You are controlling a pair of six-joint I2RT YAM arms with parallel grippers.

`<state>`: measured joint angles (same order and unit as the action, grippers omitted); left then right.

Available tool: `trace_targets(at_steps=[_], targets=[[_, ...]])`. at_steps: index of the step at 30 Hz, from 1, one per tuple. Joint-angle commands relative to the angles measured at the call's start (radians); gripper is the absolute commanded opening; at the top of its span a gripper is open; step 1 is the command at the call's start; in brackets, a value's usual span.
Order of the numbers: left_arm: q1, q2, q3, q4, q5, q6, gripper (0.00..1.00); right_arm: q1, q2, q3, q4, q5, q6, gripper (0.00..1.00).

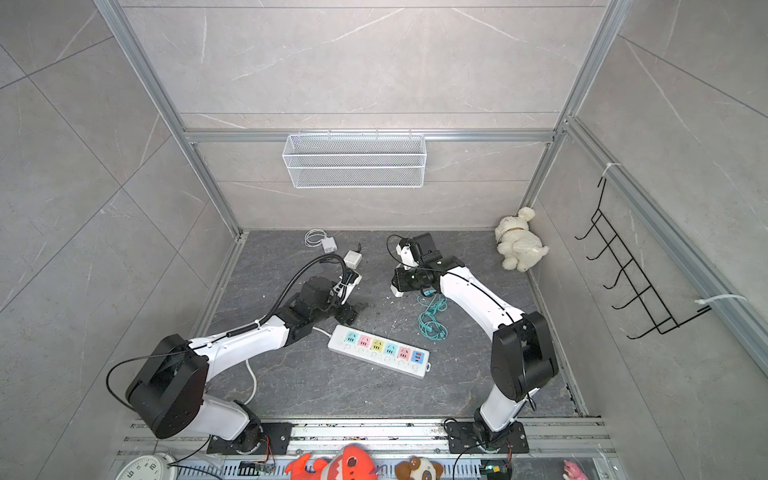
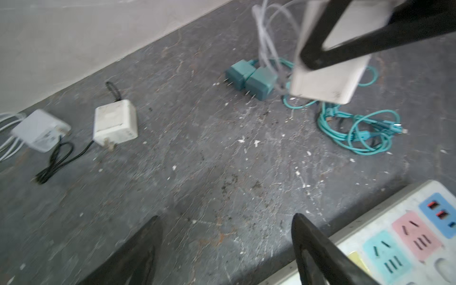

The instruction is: Insert the plug

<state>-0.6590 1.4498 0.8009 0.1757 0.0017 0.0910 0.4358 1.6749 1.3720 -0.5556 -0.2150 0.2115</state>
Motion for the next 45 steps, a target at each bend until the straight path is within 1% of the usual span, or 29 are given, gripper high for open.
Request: trace_targets(at_steps=[1, 4, 7, 12, 14, 17, 19, 24, 26, 29, 32, 38, 41, 45], targets=[[0.004, -0.079, -0.040, -0.010, -0.166, -0.063, 0.84, 0.015, -0.055, -0.021, -0.014, 0.049, -0.016, 0.17], [0.004, -0.139, -0.081, -0.021, -0.185, -0.076, 0.84, 0.020, -0.057, -0.048, -0.001, 0.028, -0.012, 0.17], [0.004, -0.199, -0.108, -0.046, -0.227, -0.101, 0.84, 0.033, -0.049, -0.063, -0.001, 0.017, -0.017, 0.17], [0.005, -0.302, -0.150, -0.099, -0.317, -0.174, 0.84, 0.063, -0.037, -0.079, 0.000, -0.003, -0.038, 0.16], [0.004, -0.337, -0.162, -0.127, -0.332, -0.204, 0.84, 0.077, -0.035, -0.088, 0.009, -0.021, -0.059, 0.15], [0.004, -0.379, -0.181, -0.169, -0.342, -0.256, 0.84, 0.102, -0.024, -0.087, 0.008, -0.037, -0.086, 0.16], [0.004, -0.392, -0.190, -0.204, -0.365, -0.292, 0.84, 0.120, -0.015, -0.084, 0.004, -0.043, -0.097, 0.17], [0.004, -0.417, -0.199, -0.285, -0.389, -0.358, 0.84, 0.177, 0.006, -0.080, 0.014, -0.056, -0.143, 0.17], [0.005, -0.435, -0.209, -0.301, -0.400, -0.379, 0.84, 0.202, 0.006, -0.093, 0.038, -0.083, -0.172, 0.17], [0.004, -0.465, -0.237, -0.307, -0.391, -0.416, 0.84, 0.234, 0.015, -0.109, 0.075, -0.106, -0.204, 0.16], [0.004, -0.483, -0.265, -0.316, -0.364, -0.445, 0.84, 0.269, 0.033, -0.103, 0.085, -0.101, -0.248, 0.17], [0.005, -0.501, -0.297, -0.387, -0.407, -0.530, 0.84, 0.325, 0.082, -0.097, 0.137, -0.077, -0.316, 0.10], [0.004, -0.522, -0.315, -0.415, -0.441, -0.588, 0.84, 0.334, 0.092, -0.106, 0.172, -0.092, -0.329, 0.10], [0.005, -0.551, -0.336, -0.408, -0.446, -0.606, 0.84, 0.349, 0.100, -0.123, 0.232, -0.114, -0.351, 0.10]])
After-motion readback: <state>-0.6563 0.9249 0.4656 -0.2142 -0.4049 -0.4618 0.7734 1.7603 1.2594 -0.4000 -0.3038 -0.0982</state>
